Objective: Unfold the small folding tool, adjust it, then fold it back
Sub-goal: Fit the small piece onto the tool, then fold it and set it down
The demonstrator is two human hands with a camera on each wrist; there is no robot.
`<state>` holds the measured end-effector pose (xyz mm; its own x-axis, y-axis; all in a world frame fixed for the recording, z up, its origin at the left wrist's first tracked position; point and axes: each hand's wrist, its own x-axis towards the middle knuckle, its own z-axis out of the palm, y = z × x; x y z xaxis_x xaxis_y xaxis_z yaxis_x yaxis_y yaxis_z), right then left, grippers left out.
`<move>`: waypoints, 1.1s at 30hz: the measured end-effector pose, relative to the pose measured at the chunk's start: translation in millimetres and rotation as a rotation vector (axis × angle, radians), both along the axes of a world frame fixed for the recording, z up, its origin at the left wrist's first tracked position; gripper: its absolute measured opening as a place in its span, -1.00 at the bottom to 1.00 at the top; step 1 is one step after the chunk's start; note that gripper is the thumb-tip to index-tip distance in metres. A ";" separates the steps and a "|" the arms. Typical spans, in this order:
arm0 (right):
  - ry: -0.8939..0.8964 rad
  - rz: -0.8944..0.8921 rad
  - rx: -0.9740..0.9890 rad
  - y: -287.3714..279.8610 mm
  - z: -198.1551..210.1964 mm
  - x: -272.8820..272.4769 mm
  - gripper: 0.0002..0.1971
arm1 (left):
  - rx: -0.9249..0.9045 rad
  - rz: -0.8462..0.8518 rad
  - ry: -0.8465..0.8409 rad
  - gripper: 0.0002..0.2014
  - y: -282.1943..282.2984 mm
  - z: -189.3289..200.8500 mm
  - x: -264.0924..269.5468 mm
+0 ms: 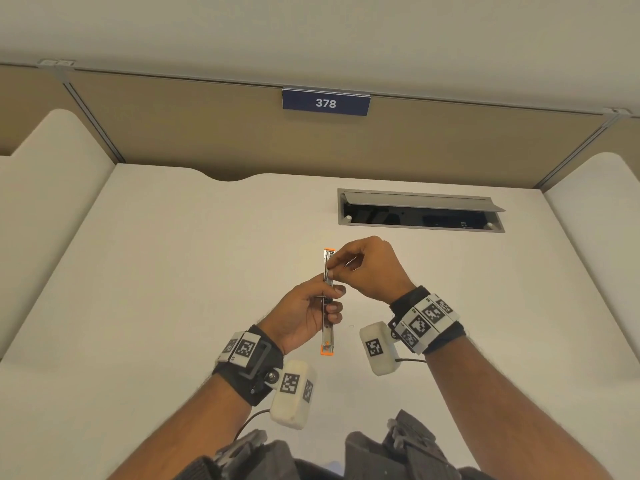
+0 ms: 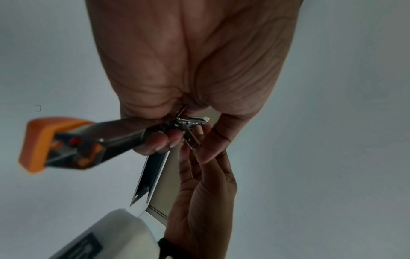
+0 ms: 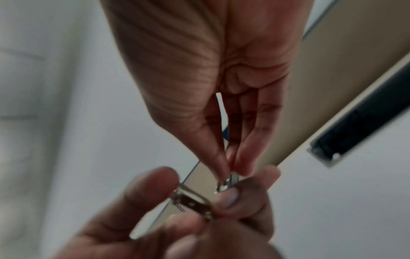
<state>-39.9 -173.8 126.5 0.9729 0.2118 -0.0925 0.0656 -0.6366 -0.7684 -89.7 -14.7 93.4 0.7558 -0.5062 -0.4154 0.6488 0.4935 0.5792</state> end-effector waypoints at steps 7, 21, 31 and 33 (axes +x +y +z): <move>0.208 -0.190 0.257 -2.7 -4.6 -4.1 -0.39 | -0.044 0.021 0.007 -0.79 1.8 1.4 0.4; 0.238 -0.295 0.392 4.8 -13.7 -0.6 -0.79 | -0.047 -0.004 0.042 -0.56 0.2 0.1 -1.7; 0.211 -0.337 0.445 2.1 -12.5 -2.7 -0.71 | -0.094 0.023 0.105 -0.37 0.6 2.1 -0.2; 0.100 -0.317 0.419 -2.9 -8.0 -8.2 -0.75 | -0.127 0.064 0.146 -0.36 1.9 0.6 0.9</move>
<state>-48.0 -176.7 118.5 0.9860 -0.0520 -0.1585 -0.1665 -0.2506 -0.9537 -88.7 -12.8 94.0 0.7242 -0.5144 -0.4593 0.6866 0.5992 0.4117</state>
